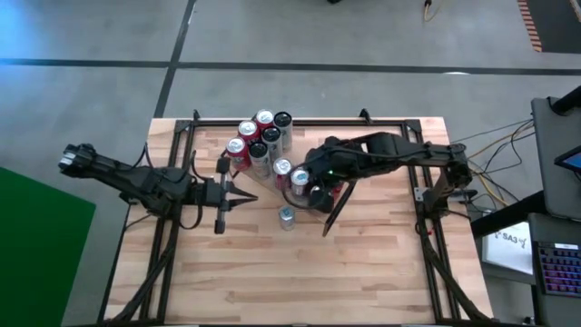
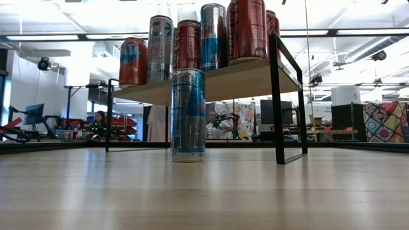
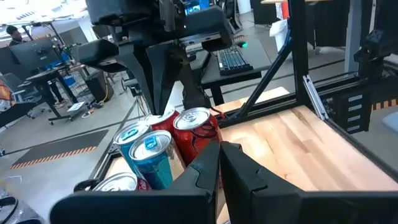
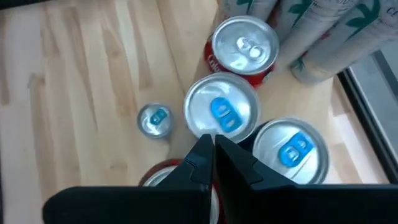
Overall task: Place canned beverage on shelf
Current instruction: Put the silver/blue soda can on the shelf, align with the other silver/blue soda cans
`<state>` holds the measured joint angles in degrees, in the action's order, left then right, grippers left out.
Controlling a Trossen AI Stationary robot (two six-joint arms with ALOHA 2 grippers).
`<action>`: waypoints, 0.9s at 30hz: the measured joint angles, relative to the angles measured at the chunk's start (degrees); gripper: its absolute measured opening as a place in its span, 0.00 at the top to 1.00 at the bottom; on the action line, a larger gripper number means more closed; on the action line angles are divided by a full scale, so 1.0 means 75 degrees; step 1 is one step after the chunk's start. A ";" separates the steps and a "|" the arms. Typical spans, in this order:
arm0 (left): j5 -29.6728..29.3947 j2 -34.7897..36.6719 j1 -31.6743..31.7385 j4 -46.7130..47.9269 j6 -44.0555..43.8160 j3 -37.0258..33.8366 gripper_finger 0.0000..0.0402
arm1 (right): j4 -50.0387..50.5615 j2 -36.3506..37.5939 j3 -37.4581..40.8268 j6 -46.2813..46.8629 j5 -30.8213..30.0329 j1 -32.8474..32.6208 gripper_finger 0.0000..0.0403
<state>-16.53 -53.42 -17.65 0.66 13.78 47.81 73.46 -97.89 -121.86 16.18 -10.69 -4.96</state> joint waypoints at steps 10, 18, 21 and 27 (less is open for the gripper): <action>0.0132 -0.0580 -0.0558 -0.0153 -0.0740 0.0003 1.00 | 0.0524 0.0338 -0.0050 0.0459 -0.0008 -0.0803 0.98; -0.1194 -0.1402 -0.1613 -0.0147 -0.1997 0.0003 1.00 | 0.0637 0.0449 -0.0033 0.0797 -0.0847 -0.2086 0.98; -0.1723 -0.1687 -0.1990 -0.0147 -0.2335 0.0003 1.00 | 0.0632 0.0452 -0.0019 0.0923 -0.1345 -0.2612 0.98; -0.2492 -0.2326 -0.2597 -0.0257 -0.2884 0.0003 1.00 | 0.0623 0.0460 0.0105 0.1063 -0.1993 -0.3613 0.98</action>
<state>-35.23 -70.87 -37.13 -1.27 -7.84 47.83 78.13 -94.43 -121.07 24.15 -25.64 -32.05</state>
